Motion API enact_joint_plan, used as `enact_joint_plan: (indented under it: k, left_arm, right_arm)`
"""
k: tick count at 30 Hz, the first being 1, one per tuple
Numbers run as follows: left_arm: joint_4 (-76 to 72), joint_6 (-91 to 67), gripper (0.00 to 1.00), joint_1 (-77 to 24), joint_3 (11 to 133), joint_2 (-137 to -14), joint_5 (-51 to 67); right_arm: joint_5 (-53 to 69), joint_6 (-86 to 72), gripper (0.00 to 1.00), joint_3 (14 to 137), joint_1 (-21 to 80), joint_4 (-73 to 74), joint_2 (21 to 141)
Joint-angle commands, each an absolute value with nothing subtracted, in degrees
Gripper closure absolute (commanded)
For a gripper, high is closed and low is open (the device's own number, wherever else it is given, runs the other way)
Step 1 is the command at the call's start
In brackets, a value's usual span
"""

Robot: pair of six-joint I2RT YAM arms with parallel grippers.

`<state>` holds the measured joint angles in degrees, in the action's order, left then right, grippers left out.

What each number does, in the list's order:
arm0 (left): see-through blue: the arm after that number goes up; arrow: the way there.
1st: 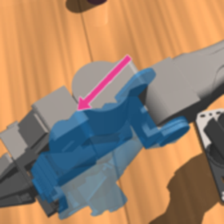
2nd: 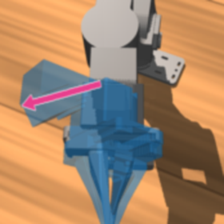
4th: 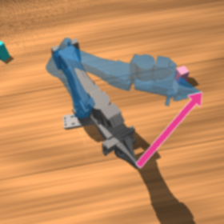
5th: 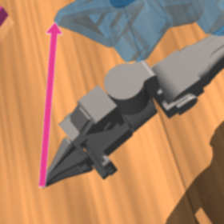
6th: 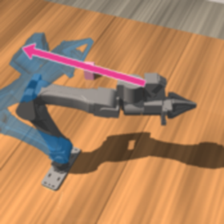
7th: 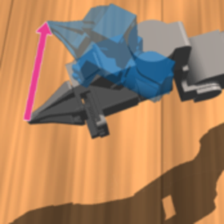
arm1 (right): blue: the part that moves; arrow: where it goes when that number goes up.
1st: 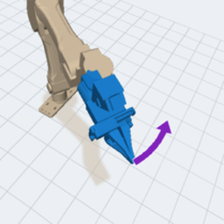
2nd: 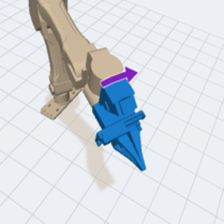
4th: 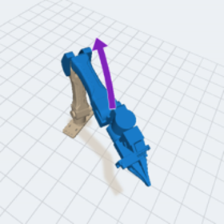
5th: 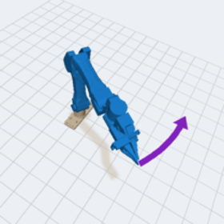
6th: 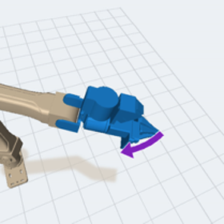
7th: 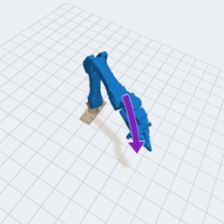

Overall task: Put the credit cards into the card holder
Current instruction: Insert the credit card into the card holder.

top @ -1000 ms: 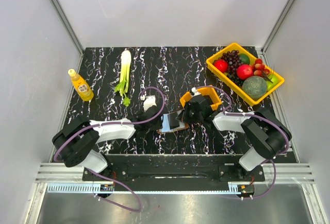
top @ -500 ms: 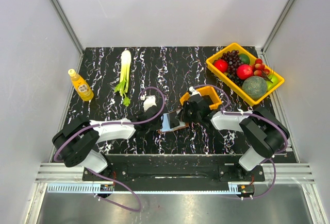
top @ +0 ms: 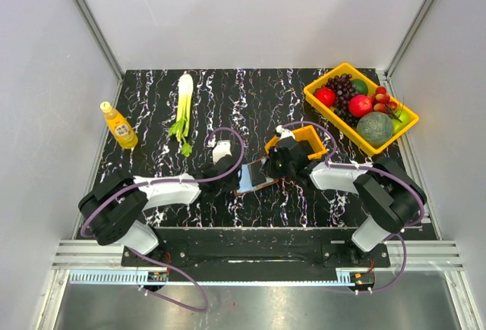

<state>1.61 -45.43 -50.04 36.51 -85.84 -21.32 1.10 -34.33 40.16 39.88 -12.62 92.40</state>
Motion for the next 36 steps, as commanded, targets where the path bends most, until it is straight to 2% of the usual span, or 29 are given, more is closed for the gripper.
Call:
enact_joint_plan:
  k: [1,27,36]
  left_arm:
    - [7.12,-44.30,0.59,-50.19,35.60,-90.08,-20.48]
    - [10.02,-38.15,0.63,-50.36,37.26,-96.06,-24.26]
    - [10.28,-36.56,0.66,-50.54,37.35,-96.85,-25.40]
  right_arm:
    - [-3.34,-30.15,0.94,40.51,39.90,-9.49,91.58]
    - [-1.85,-24.52,0.92,43.77,38.50,-8.96,94.13]
    - [-7.55,-25.93,0.92,42.45,38.50,-12.13,94.05]
